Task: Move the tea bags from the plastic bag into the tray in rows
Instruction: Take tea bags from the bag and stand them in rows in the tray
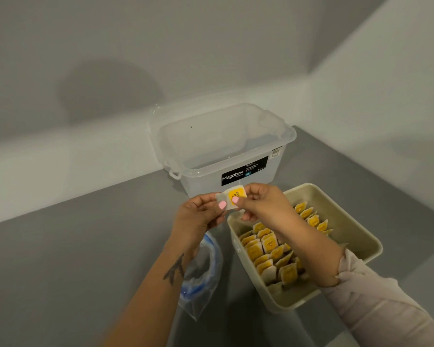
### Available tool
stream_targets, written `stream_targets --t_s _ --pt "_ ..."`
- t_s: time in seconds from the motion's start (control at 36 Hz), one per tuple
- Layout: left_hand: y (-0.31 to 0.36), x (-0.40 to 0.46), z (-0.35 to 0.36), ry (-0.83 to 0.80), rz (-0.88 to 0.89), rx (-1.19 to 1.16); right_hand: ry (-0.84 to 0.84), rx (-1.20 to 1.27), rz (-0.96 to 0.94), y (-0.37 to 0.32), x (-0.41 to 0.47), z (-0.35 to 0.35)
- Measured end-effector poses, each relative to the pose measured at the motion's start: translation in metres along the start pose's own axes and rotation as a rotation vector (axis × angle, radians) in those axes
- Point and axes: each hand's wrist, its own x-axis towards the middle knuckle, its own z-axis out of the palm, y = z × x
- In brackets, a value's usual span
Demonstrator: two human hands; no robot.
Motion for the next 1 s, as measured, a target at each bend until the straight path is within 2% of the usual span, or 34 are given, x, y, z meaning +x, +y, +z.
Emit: stream_targets --t_s 0.25,0.5,0.69,0.81,0.92,1.0 --pt "-0.01 0.001 0.043 0.023 0.083 0.117 -0.054 0.139 0.046 0.004 -0.006 -0.042" --pt "-0.007 0.001 0.069 -0.024 0.029 0.117 -0.067 0.125 0.035 -0.001 -0.007 -0.07" --pt "-0.009 0.007 0.08 0.034 0.052 0.162 -0.072 0.165 0.083 -0.001 -0.008 -0.084" --pt "-0.008 0.008 0.091 0.014 0.077 0.21 -0.049 0.219 0.087 -0.001 -0.01 -0.102" --pt "-0.009 0.008 0.105 -0.085 0.06 0.304 -0.025 0.146 0.054 -0.005 -0.014 -0.126" --pt "-0.013 0.009 0.114 -0.152 0.083 0.409 -0.013 -0.045 -0.006 -0.009 -0.02 -0.146"
